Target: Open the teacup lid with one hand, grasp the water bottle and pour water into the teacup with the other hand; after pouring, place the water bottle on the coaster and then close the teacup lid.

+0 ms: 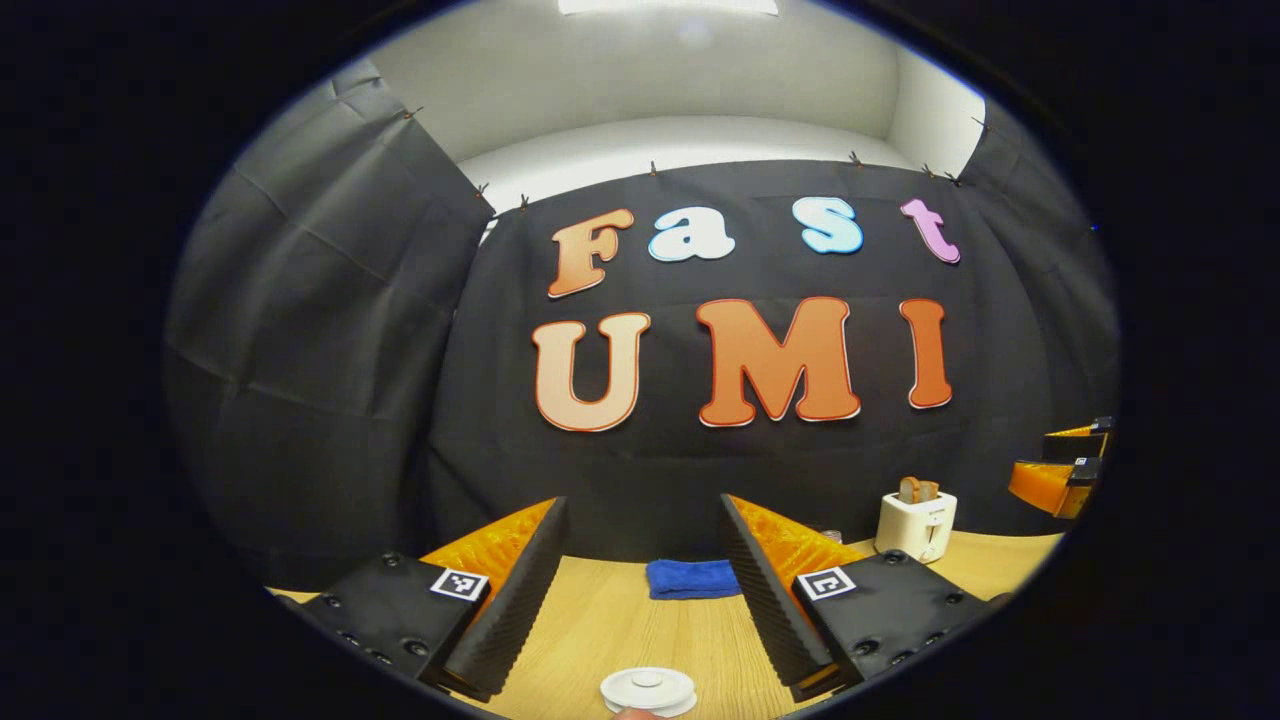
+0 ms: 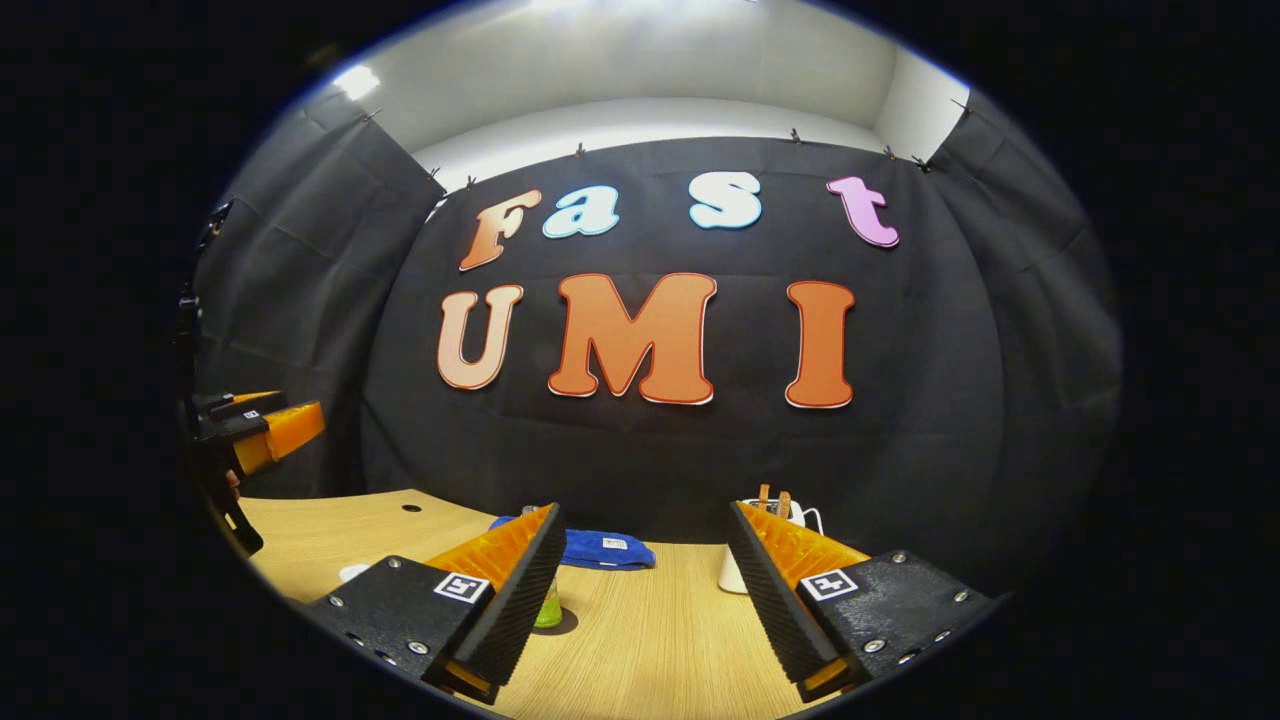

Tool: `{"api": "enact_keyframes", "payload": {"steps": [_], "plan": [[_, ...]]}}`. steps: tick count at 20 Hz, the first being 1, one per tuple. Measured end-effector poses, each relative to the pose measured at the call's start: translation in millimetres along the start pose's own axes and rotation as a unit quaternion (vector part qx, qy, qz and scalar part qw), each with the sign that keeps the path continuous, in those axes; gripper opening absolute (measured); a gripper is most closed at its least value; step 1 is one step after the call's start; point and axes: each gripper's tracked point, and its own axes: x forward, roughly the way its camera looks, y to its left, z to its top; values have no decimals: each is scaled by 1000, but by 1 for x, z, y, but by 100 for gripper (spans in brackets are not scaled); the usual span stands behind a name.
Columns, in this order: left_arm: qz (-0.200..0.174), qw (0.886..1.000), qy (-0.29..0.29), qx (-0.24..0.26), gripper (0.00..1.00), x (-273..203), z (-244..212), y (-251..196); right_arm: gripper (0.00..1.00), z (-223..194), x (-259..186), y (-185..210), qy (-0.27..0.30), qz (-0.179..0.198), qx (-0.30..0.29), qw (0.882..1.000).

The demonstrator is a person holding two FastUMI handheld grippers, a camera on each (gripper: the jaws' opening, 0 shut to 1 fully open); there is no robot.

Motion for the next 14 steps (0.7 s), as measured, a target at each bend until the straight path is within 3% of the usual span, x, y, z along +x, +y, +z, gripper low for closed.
{"api": "enact_keyframes", "payload": {"steps": [14], "plan": [[-5,1000,-3,-11,96,-4,3,-4,97,-5,2,-7,4,-8,-6,1000]]}}
